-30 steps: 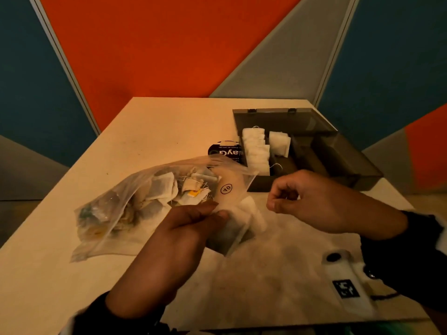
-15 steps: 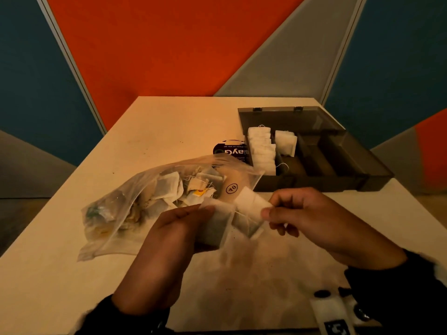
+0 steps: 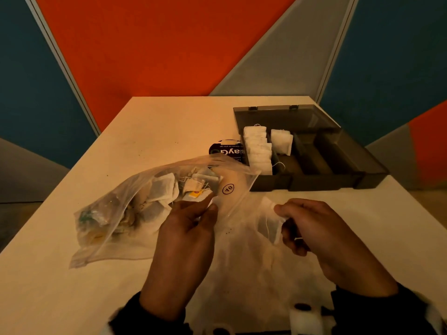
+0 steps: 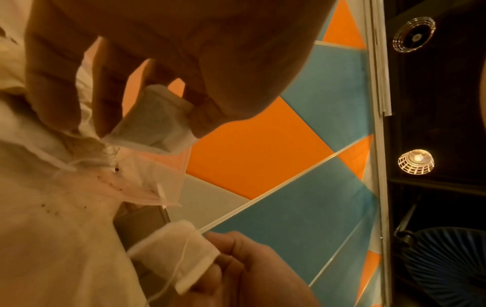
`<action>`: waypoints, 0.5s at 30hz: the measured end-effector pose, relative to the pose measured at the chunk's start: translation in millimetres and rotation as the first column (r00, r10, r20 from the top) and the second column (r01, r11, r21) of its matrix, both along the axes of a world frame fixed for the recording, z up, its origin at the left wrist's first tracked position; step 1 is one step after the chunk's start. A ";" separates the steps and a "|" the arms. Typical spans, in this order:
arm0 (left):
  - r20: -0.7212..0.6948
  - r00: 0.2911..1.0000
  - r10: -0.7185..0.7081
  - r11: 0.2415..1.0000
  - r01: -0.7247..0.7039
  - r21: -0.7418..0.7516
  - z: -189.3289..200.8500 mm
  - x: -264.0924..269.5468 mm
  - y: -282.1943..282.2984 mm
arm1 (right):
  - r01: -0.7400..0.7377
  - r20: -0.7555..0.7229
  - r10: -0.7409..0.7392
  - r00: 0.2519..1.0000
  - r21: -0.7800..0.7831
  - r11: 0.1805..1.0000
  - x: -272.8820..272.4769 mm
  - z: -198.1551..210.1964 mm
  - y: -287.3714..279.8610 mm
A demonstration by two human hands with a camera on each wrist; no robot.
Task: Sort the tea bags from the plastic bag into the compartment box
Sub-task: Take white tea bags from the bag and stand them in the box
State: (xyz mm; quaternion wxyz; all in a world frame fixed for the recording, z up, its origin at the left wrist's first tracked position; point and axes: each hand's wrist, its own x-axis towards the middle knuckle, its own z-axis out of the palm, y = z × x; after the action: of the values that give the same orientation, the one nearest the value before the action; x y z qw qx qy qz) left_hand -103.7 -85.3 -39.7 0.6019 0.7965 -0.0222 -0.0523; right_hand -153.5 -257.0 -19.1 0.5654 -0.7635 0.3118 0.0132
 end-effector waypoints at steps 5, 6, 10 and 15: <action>-0.012 0.994 -0.106 0.993 0.106 -0.056 -10.1 -5.9 -15.5 | -0.054 0.032 0.051 0.998 0.102 0.993 8.0 1.0 20.2; -0.004 0.992 -0.129 0.989 0.129 -0.071 -11.8 -6.7 -18.2 | -0.061 0.040 0.056 0.998 0.120 0.991 10.5 0.6 24.0; 0.036 0.978 -0.203 0.971 0.206 -0.124 -13.7 -7.0 -19.9 | -0.100 0.095 0.083 0.992 0.183 0.978 15.2 -0.7 31.7; 0.030 0.939 -0.343 0.892 0.336 -0.304 -2.0 -7.4 -13.4 | -0.118 0.159 0.077 0.984 0.269 0.956 17.2 -2.9 32.2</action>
State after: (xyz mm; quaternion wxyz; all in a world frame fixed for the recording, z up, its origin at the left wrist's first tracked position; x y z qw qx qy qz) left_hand -111.1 -98.7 -41.7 0.6992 0.6774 -0.1613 -0.1621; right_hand -136.3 -224.8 -22.0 0.6867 -0.6902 0.2263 0.0282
